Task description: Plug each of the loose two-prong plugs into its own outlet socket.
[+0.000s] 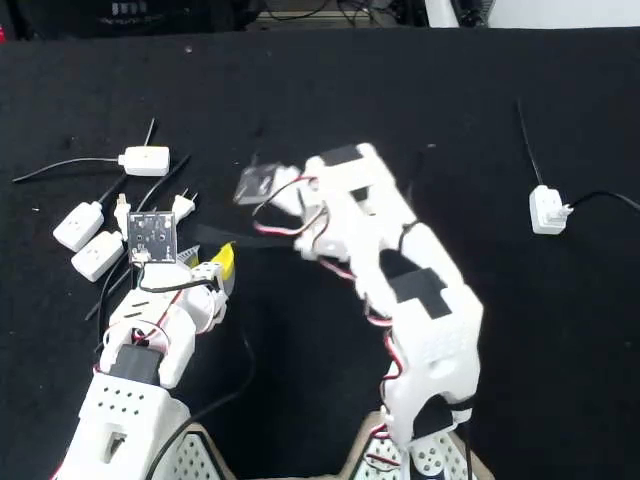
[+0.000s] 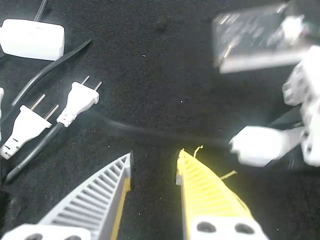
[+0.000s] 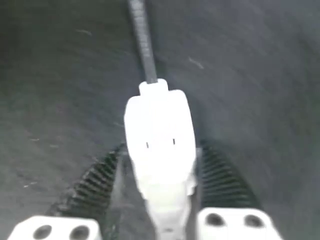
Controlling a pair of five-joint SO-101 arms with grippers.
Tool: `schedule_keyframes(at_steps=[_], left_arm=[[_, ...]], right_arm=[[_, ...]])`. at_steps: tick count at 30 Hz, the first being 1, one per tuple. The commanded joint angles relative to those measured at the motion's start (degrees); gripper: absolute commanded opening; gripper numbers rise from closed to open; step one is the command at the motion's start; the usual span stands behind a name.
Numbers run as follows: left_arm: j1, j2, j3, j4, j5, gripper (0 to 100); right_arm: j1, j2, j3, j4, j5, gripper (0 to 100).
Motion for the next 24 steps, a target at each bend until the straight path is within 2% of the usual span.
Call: schedule_keyframes(at_steps=[1,3,8,11,21,24], left_arm=[[0.48,-0.70,-1.19,-0.97,0.00,16],[0.48,-0.70,-1.19,-0.97,0.00,16],[0.22,-0.70,-1.19,-0.97,0.00,16],[0.13,-0.70,-1.19,-0.97,0.00,16],[0.04,-0.70,-0.84,-0.97,0.00,16],[0.04,-0.70,-0.84,-0.97,0.00,16]], right_arm=[[6.68,-4.35,-10.86,7.47,-7.21,1.0],[8.97,-6.46,-16.40,11.87,-14.42,1.1],[17.67,-7.60,-29.93,21.01,-39.47,1.1],[23.91,-5.05,-36.18,23.03,-47.91,1.1],[38.42,14.29,-52.62,23.38,-48.44,1.1],[40.79,19.56,-57.98,23.47,-42.73,1.1]])
